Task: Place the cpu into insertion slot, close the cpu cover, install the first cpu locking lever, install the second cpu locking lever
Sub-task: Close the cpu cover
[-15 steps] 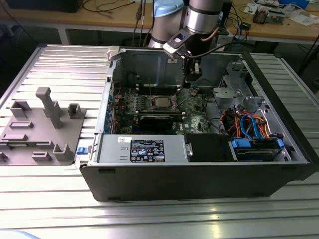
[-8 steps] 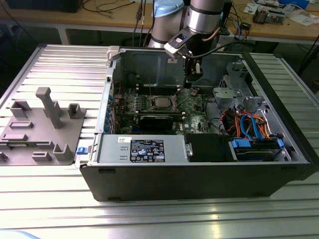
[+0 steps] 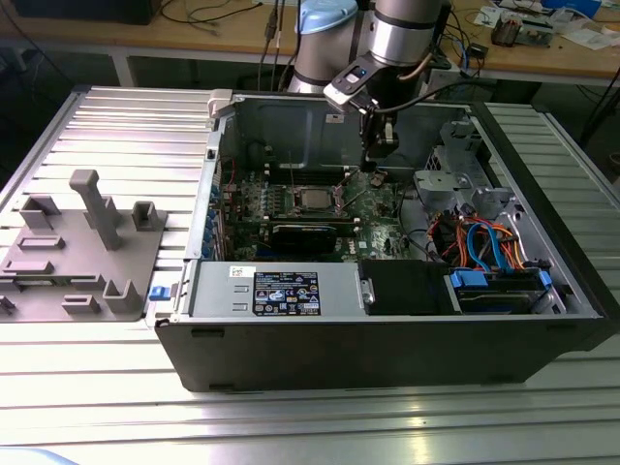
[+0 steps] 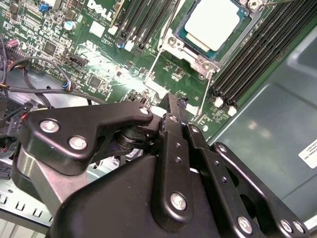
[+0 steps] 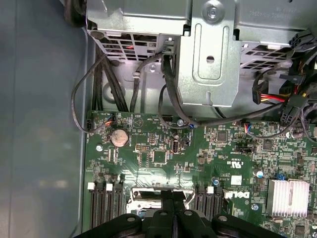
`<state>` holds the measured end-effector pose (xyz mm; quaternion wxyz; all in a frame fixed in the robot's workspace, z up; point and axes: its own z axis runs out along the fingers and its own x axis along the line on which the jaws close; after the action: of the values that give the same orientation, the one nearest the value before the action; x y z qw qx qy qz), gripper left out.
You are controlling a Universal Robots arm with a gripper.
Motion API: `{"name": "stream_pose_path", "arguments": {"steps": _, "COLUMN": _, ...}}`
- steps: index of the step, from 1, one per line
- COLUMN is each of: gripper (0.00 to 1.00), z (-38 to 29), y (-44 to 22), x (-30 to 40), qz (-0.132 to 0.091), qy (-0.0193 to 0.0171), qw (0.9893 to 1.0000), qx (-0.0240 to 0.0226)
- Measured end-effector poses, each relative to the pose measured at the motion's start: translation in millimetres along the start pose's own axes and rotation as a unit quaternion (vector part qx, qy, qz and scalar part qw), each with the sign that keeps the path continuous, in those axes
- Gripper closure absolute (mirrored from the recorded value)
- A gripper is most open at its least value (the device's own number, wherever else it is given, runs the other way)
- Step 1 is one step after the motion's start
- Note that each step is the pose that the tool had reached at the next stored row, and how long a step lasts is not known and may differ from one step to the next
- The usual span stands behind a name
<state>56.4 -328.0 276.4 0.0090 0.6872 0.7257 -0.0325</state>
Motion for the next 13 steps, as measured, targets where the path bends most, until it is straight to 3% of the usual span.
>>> {"name": "stream_pose_path", "arguments": {"steps": 13, "gripper": 0.89, "z": -0.1, "y": 8.4, "x": -0.5, "qz": 0.000, "qy": 0.0000, "qw": 1.0000, "qx": 0.0000}}
